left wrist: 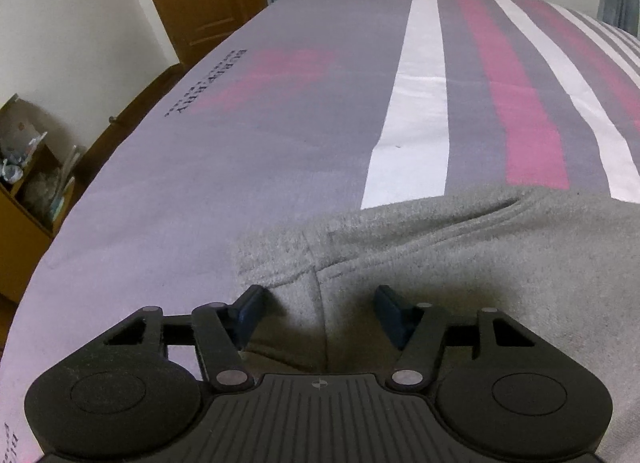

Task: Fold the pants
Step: 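Grasp the waistband corner with the right tool while the left tool grasps the other waistband corner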

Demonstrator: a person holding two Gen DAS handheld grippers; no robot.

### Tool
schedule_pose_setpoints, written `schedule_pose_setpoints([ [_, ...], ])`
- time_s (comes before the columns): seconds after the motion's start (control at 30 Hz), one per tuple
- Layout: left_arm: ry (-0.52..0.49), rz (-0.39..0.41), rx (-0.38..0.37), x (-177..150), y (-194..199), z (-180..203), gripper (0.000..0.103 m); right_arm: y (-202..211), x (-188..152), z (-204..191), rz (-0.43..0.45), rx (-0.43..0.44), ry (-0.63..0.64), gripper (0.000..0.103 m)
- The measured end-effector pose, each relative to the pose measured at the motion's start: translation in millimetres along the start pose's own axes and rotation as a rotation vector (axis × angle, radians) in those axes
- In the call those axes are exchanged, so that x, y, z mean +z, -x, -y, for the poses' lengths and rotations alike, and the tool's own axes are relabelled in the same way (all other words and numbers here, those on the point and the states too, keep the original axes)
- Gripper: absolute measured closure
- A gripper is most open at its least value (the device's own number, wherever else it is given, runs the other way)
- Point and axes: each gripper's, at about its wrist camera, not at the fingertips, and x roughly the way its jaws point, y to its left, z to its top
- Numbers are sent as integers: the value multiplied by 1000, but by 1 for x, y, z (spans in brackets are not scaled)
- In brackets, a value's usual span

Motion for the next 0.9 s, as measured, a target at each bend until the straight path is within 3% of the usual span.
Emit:
schedule_pose_setpoints([
  [0.13, -38, -8, 6, -3, 8, 3, 41, -8, 4, 1, -56, 41, 38, 50],
  [0.17, -42, -10, 5, -4, 10, 3, 41, -6, 4, 1, -62, 60, 45, 58],
  [0.2, -39, -15, 5, -4, 12, 3, 41, -4, 4, 0, -65, 64, 53, 79],
  [0.23, -29, -21, 0, -5, 14, 1, 41, 0, 3, -3, -61, 60, 61, 92],
  [0.37, 25, -40, -23, -13, 27, -7, 41, 36, -7, -14, 10, 86, 63, 95],
  [0.53, 102, -25, -106, -29, 66, -22, 41, 105, -41, -53, 88, 114, 123, 96],
  [0.77, 177, 14, -214, -78, 142, -44, 40, 162, -109, -113, 62, 185, 124, 97],
  [0.8, 191, 5, -229, -89, 149, -47, 38, 166, -119, -121, 55, 194, 122, 100],
  [0.87, 202, -14, -236, -106, 157, -51, 17, 166, -138, -135, 20, 210, 111, 103],
  [0.9, 200, -18, -227, -116, 158, -51, 15, 164, -146, -139, 4, 192, 112, 103],
])
